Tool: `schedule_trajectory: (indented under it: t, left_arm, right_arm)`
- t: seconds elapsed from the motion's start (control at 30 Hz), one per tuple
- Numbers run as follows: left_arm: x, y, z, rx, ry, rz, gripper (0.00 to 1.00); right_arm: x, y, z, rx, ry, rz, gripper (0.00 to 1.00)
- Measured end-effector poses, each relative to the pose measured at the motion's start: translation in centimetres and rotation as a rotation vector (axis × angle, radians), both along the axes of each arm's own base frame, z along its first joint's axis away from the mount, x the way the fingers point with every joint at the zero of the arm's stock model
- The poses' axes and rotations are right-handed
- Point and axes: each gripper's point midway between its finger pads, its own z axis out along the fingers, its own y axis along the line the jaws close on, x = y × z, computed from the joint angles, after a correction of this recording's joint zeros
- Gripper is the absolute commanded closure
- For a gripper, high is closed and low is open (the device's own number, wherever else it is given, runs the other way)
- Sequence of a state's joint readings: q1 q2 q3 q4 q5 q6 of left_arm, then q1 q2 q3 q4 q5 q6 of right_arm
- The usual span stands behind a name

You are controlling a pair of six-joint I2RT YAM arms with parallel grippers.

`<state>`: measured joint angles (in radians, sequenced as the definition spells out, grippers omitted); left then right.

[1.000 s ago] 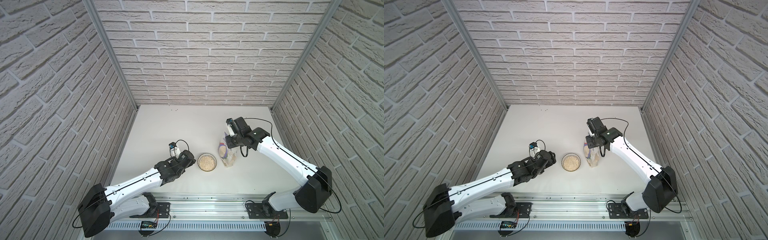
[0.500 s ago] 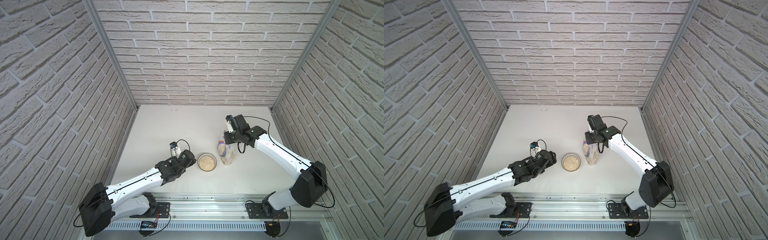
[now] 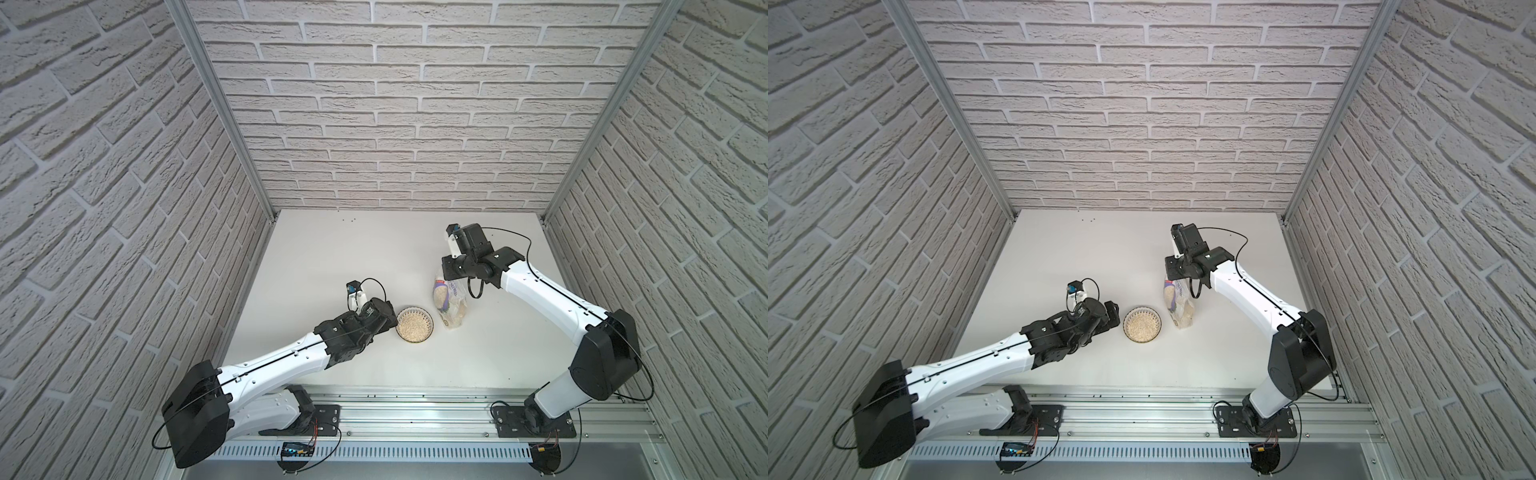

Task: Pour the oats into the breakfast bowl
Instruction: Close the oats bag at the center of the board, then reset both arms

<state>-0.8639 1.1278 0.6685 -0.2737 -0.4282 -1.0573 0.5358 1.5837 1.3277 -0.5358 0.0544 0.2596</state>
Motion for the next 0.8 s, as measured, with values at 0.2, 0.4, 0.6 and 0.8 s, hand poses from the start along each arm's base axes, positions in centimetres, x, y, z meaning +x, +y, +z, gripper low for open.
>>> schedule_trajectory:
  t: [0.2,0.4,0.6,0.8]
  left_arm:
    - [0.4,0.0,0.9,0.039,-0.033,-0.041,0.02]
    - [1.7,1.4,5.3,0.086,-0.165,-0.071,0.02]
    - [3.2,4.0,10.1,0.228,-0.342,-0.084,0.02]
    - [6.7,10.1,11.6,0.416,-0.4,0.054,0.02]
  right_arm:
    - [-0.2,-0.1,0.7,0.03,-0.023,0.005,0.01]
    - [-3.1,-2.1,4.4,0.1,-0.162,-0.005,0.01]
    - [-6.5,-5.1,9.6,0.216,-0.4,-0.053,0.01]
    - [-6.8,-9.7,6.9,0.115,-0.509,-0.241,0.01]
